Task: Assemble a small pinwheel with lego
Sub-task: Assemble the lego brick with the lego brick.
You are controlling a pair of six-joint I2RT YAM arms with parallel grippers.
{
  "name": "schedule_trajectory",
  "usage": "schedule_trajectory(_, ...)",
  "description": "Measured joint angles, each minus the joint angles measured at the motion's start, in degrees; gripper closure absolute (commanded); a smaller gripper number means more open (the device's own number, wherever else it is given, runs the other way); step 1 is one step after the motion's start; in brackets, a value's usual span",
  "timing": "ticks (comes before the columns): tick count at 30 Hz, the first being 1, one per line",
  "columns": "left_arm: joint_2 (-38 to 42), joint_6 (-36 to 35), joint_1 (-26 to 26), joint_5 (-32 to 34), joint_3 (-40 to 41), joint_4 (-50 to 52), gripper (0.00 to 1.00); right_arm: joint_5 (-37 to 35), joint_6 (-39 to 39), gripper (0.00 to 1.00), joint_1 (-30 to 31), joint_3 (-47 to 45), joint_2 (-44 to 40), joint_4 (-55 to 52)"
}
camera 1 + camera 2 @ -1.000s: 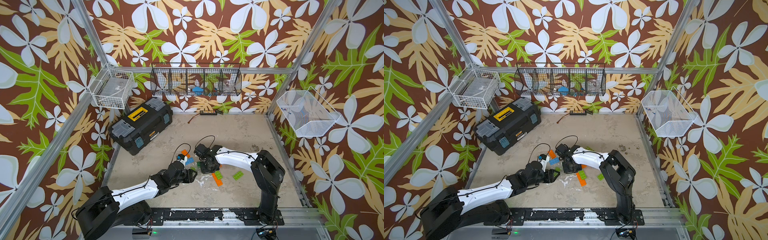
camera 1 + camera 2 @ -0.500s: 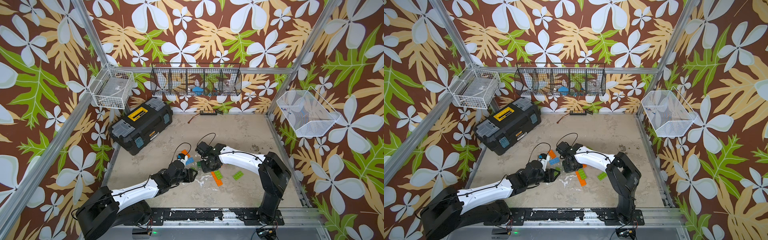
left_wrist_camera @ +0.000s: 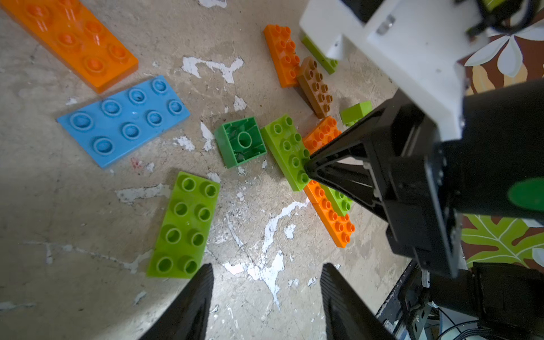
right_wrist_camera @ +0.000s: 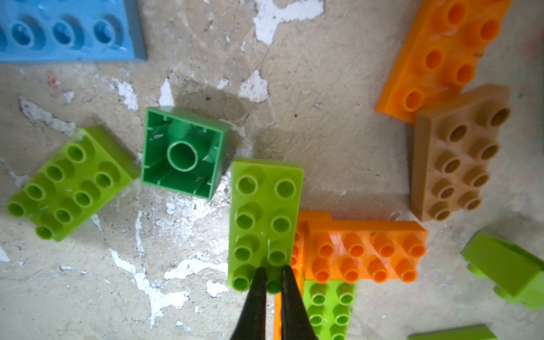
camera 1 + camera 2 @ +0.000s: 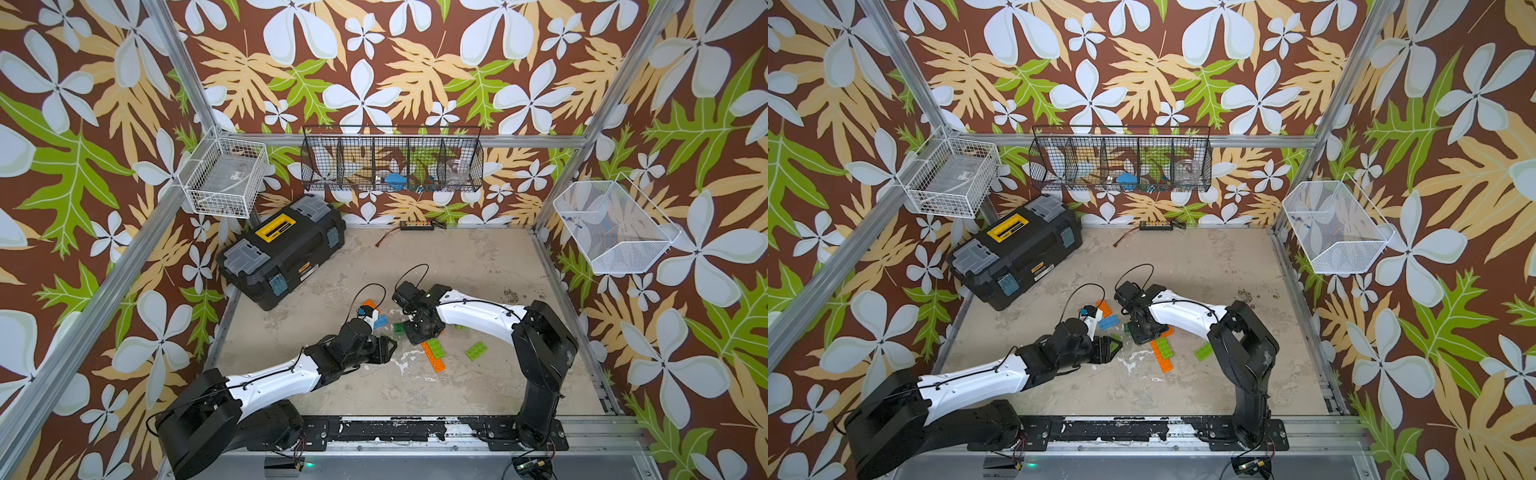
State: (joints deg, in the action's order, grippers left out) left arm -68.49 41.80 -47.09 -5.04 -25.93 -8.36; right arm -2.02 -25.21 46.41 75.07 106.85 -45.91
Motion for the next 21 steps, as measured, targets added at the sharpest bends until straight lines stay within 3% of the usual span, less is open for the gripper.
schedule_trajectory(21,-1.3,-0.2,-0.6,0.1,-0.3,0.2,0.38,0.5,1.9,0.91,-1.4,-1.2,0.4,0.8)
